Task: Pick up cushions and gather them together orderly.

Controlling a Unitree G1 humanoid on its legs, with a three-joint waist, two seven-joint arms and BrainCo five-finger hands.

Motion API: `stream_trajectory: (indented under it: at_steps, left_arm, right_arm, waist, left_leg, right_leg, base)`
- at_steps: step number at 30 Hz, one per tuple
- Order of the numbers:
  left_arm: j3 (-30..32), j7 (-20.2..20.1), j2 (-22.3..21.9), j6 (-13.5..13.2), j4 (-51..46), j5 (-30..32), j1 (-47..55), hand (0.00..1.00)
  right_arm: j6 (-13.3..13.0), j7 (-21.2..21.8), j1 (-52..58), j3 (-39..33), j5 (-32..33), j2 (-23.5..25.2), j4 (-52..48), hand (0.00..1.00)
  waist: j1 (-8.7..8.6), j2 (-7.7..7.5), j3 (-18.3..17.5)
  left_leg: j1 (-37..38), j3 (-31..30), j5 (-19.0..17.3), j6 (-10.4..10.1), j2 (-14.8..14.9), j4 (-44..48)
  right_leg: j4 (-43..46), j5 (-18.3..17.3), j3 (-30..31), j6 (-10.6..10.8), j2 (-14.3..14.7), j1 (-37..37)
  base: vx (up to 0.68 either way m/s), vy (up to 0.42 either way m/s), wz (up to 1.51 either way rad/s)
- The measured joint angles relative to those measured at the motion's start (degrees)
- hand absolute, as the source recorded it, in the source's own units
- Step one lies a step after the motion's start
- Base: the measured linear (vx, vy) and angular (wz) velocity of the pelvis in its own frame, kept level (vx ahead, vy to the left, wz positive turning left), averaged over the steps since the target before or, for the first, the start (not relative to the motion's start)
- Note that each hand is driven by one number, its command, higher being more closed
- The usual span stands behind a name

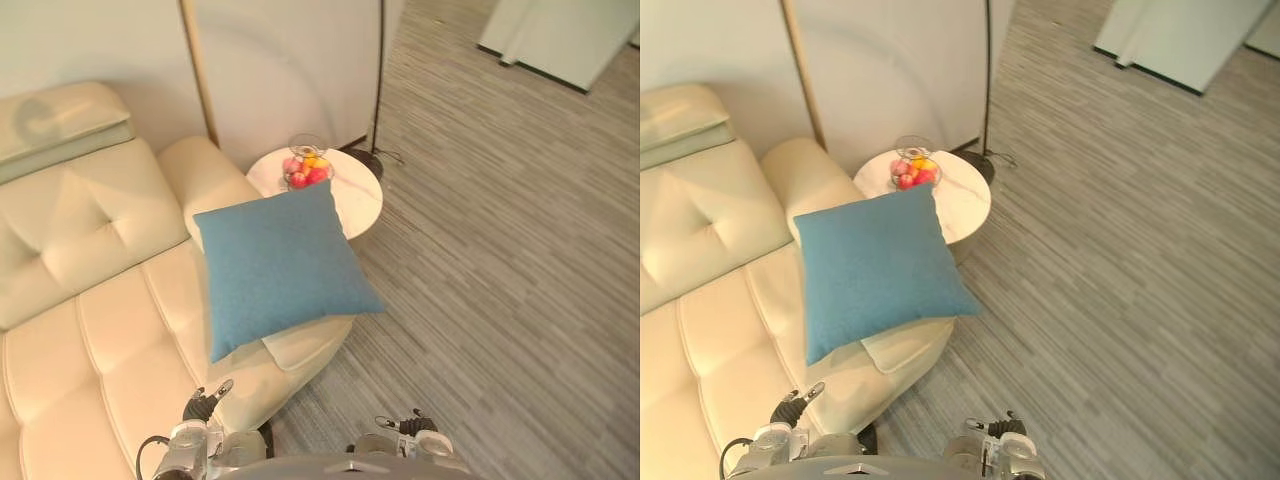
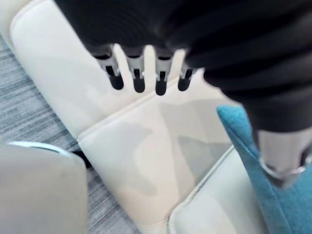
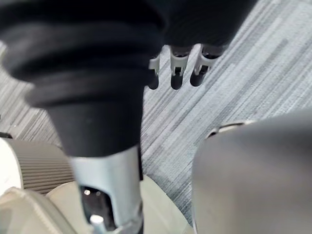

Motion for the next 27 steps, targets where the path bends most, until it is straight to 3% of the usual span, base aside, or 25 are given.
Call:
stream_trajectory:
  at_steps: [2, 4, 6, 8, 11, 18, 22, 27]
  left_arm:
    - [0.4, 0.0, -0.1, 0.0, 0.1, 0.0, 0.0, 0.00]
    - [0.6, 0.0, 0.0, 0.0, 0.1, 0.0, 0.1, 0.00]
    - [1.5, 0.1, -1.8, -0.1, 0.4, 0.3, 0.6, 0.00]
    - [2.7, 0.1, -3.5, -0.1, 0.4, 1.2, 1.1, 0.00]
    - [2.7, 0.0, -3.3, -0.1, 0.3, 1.2, 1.1, 0.00]
    - [1.6, 0.0, -1.7, -0.2, -0.1, 1.2, 0.9, 0.00]
    - [-0.2, -0.1, -1.1, -0.2, 0.4, 1.2, 1.1, 0.00]
    - [-0.4, -0.1, -0.4, -0.1, 0.5, 1.2, 0.9, 0.00]
  right_arm:
    - [-0.3, 0.0, -0.1, 0.0, 0.1, 0.0, 0.0, 0.00]
    - [-0.2, 0.0, 0.4, 0.0, 0.1, 0.2, 0.2, 0.00]
    - [-0.1, 0.0, 1.0, -0.8, 0.4, -0.4, 0.2, 0.00]
    - [-0.2, 0.0, 1.3, -0.8, 0.4, -1.0, -0.3, 0.00]
    - [-0.1, 0.0, 1.5, -1.2, 0.4, -0.5, -0.2, 0.00]
    - [-0.1, 0.0, 1.4, -3.1, 0.5, 1.6, 0.1, 0.00]
    - [-0.2, -0.1, 1.5, -4.7, 0.7, 1.5, -0.1, 0.00]
    - [-0.1, -0.1, 2.5, -5.3, 1.0, 1.2, -1.8, 0.00]
  waist:
    - [-0.09, 0.01, 0.0]
    - [-0.05, -0.99, -0.5]
    - [0.35, 0.05, -1.6]
    - [-0.16, 2.40, -2.8]
    - [0.14, 1.98, -2.9]
    - [0.47, -0.17, -2.9]
    - [-0.05, 0.16, -3.0]
    - [-0.48, 0.32, -2.9]
  left_leg:
    - [0.0, -2.8, 0.3, -1.1, 0.1, -0.1]
    - [-0.8, -4.6, -0.4, -2.8, -0.9, 1.1]
    - [-0.2, -6.6, -0.6, -4.2, 0.2, 0.7]
    - [-0.2, -7.9, 0.9, -5.7, 1.8, -1.4]
    - [-0.1, -9.6, 2.6, -6.3, 2.9, -3.0]
    - [0.3, -4.5, 4.6, -5.7, 2.8, -4.4]
    - [3.9, -3.1, 9.1, -5.0, 2.4, -12.9]
    - [4.7, -2.6, 9.4, -4.7, 2.0, -13.9]
  right_leg:
    - [-6.6, 1.4, 6.4, -0.3, 2.7, -0.8]
    - [-12.6, 7.0, 8.8, -1.1, 2.7, -0.1]
    - [-12.9, 7.6, 5.1, -1.4, 3.0, 1.4]
    - [-15.4, 8.0, 1.3, -2.2, 4.0, 3.0]
    - [-18.1, 8.3, -3.2, -2.5, 4.7, 6.4]
    - [-19.7, 8.3, -4.8, -2.4, 4.1, 8.2]
    - [-20.7, 8.8, -3.8, -2.2, 3.9, 7.6]
    - [-22.1, 9.5, -3.3, -1.8, 3.9, 8.7]
  base:
    - [0.07, -0.159, 0.82]
    - [0.06, -0.245, 0.72]
    - [0.11, -0.262, 0.66]
    - [0.14, -0.181, 0.58]
    - [0.11, -0.119, 0.71]
    - [0.05, -0.010, 0.20]
    - [-0.06, 0.028, -0.10]
    - [-0.06, 0.029, -0.03]
